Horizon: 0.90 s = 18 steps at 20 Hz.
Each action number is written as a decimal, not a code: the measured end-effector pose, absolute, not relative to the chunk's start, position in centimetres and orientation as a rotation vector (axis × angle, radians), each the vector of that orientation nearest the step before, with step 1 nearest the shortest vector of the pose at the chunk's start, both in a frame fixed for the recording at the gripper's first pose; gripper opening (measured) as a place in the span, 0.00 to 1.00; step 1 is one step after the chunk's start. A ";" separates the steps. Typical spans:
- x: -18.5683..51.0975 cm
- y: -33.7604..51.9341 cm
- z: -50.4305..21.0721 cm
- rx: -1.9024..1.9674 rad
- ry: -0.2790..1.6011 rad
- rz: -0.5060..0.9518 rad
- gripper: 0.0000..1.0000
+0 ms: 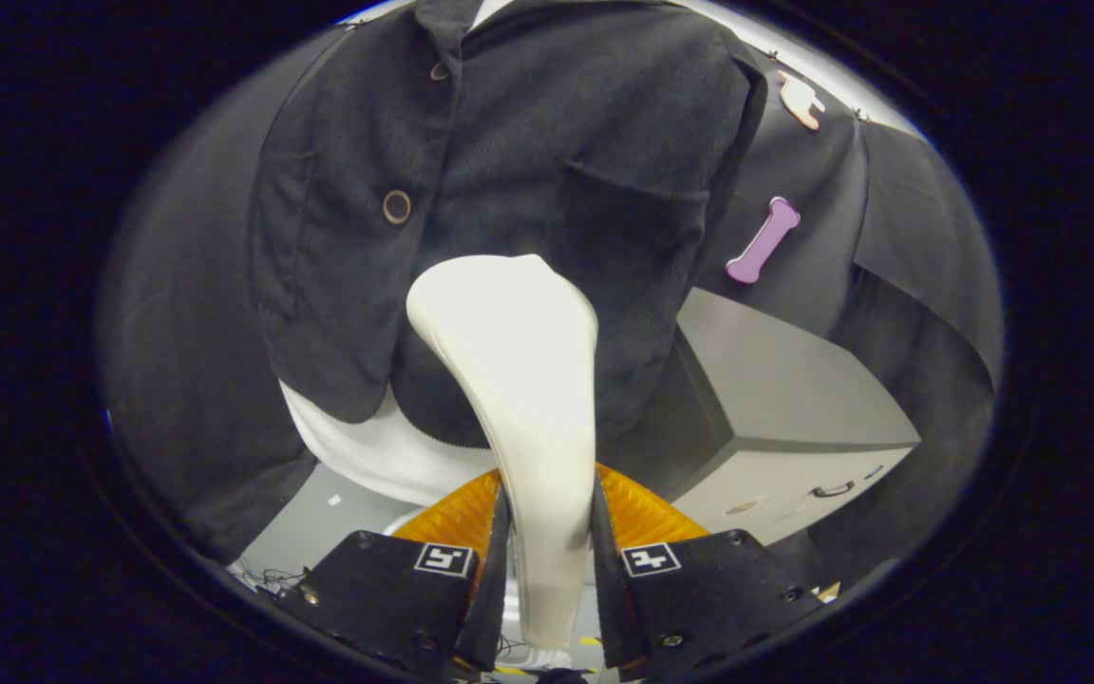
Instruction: Iron the clothes twice with a garment steamer, once on the left side and once on the right side.
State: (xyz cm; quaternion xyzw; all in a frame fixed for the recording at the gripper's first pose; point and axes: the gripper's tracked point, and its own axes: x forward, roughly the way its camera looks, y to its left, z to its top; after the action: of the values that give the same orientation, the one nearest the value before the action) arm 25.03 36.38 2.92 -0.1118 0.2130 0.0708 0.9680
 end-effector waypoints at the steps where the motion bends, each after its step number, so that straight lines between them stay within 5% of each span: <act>1: 25.0 36.2 1.9 -0.225 0.449 0.143 0.43; 9: 24.8 34.9 -2.6 -0.216 0.537 0.142 0.43; 18: 24.0 33.9 1.3 -0.161 0.480 0.166 0.43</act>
State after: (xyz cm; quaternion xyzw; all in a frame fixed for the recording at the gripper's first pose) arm 24.03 33.94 1.26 -0.0794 0.2372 0.0819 0.9647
